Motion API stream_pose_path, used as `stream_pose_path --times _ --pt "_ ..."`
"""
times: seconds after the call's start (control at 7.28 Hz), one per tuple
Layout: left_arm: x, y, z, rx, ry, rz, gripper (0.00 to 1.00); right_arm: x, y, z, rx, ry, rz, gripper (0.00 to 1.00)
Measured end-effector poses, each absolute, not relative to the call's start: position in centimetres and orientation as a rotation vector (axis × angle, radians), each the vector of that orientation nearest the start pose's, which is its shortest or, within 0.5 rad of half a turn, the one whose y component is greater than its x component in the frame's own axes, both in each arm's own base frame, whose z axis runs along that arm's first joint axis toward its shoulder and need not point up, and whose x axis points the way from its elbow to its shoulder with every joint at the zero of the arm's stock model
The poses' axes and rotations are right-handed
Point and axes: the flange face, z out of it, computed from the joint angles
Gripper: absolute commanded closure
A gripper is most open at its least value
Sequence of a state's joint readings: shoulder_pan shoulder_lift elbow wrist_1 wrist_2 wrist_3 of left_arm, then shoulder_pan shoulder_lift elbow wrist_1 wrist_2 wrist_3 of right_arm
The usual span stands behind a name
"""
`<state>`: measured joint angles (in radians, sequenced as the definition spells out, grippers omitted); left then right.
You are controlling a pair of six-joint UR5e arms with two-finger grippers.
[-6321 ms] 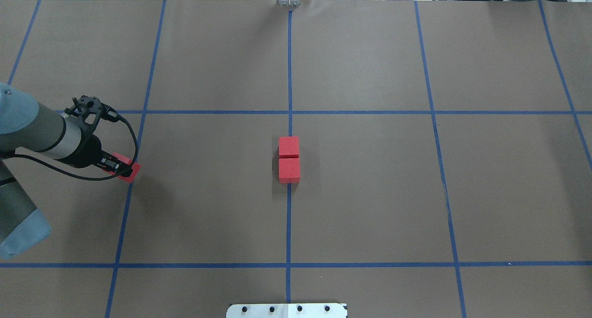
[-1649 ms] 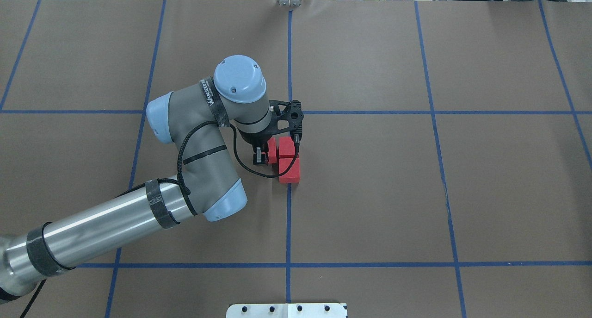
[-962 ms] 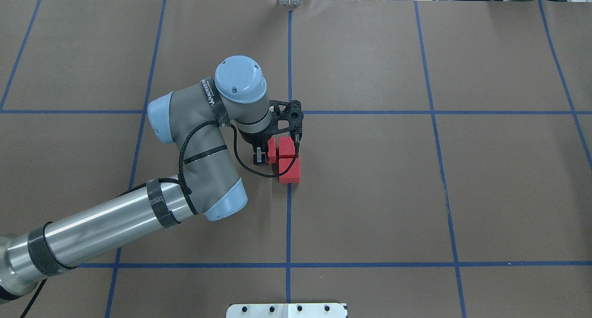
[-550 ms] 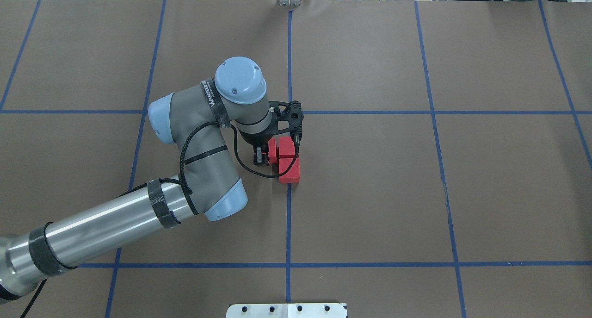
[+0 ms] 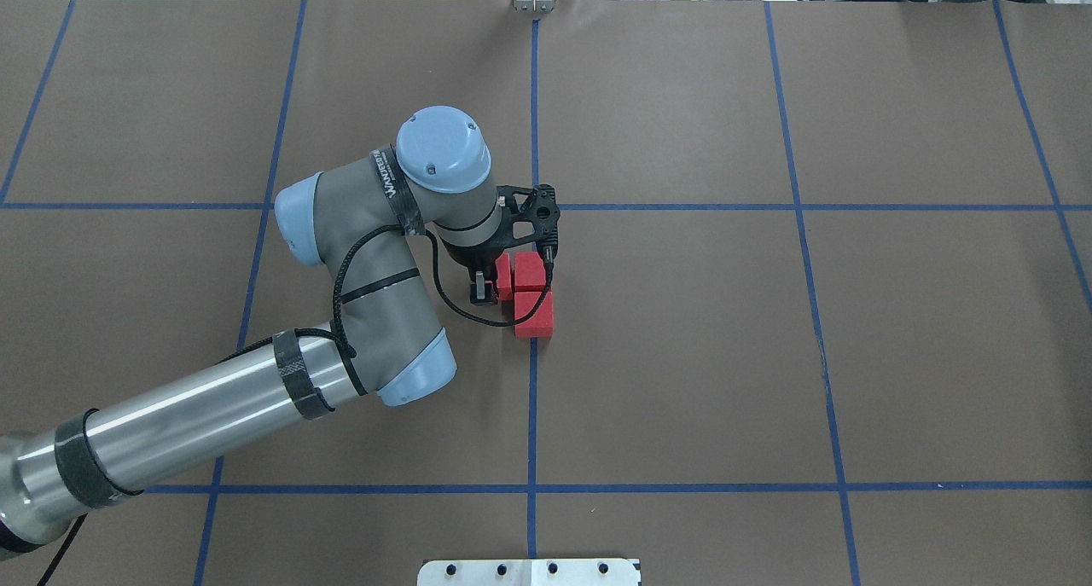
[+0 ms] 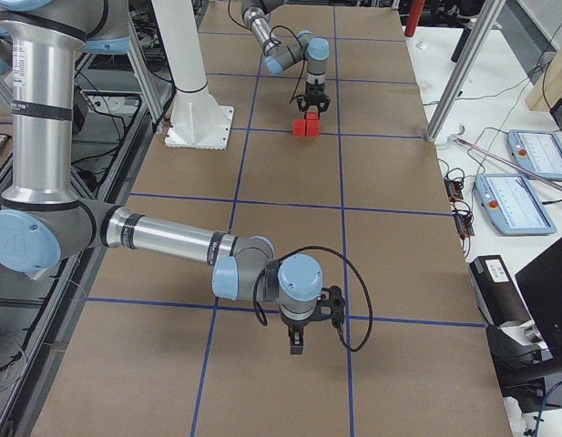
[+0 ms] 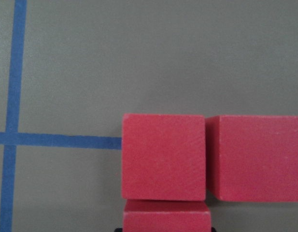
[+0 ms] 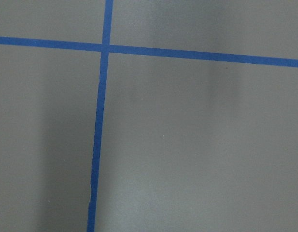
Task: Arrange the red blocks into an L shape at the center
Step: 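Release the cube and lift the left gripper away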
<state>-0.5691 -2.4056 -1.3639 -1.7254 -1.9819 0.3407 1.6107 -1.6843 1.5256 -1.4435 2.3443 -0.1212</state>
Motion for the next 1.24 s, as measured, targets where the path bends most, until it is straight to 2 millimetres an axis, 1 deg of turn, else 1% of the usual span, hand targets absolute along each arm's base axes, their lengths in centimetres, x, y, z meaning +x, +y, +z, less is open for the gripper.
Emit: stream_pose_path --times 0.14,0.27,0.41,0.55,0.96,1.1,1.24 --pt "59.6 -49.2 21.2 0.66 0.679 1.41 0.43 8.1 -43.4 72.1 0.033 -0.773 -0.065 0.0" --pt "59.6 -49.2 21.2 0.659 0.679 1.41 0.15 8.1 -43.4 72.1 0.032 -0.773 -0.065 0.0" --pt "59.8 -49.0 21.2 0.66 0.682 1.412 0.04 8.1 -43.4 72.1 0.032 -0.773 -0.065 0.0" --pt "60.0 -48.8 21.4 0.667 0.686 1.415 0.01 8.1 -43.4 72.1 0.033 -0.773 -0.065 0.0" --pt "60.1 -48.9 21.1 0.705 0.699 1.415 0.0 8.1 -43.4 72.1 0.034 -0.773 -0.066 0.0" --pt "59.6 -48.9 20.7 0.716 0.703 1.412 0.0 8.1 -43.4 72.1 0.034 -0.773 -0.066 0.0" --pt "58.4 -49.2 19.8 0.738 0.708 1.403 0.0 8.1 -43.5 72.1 0.034 -0.773 -0.066 0.0"
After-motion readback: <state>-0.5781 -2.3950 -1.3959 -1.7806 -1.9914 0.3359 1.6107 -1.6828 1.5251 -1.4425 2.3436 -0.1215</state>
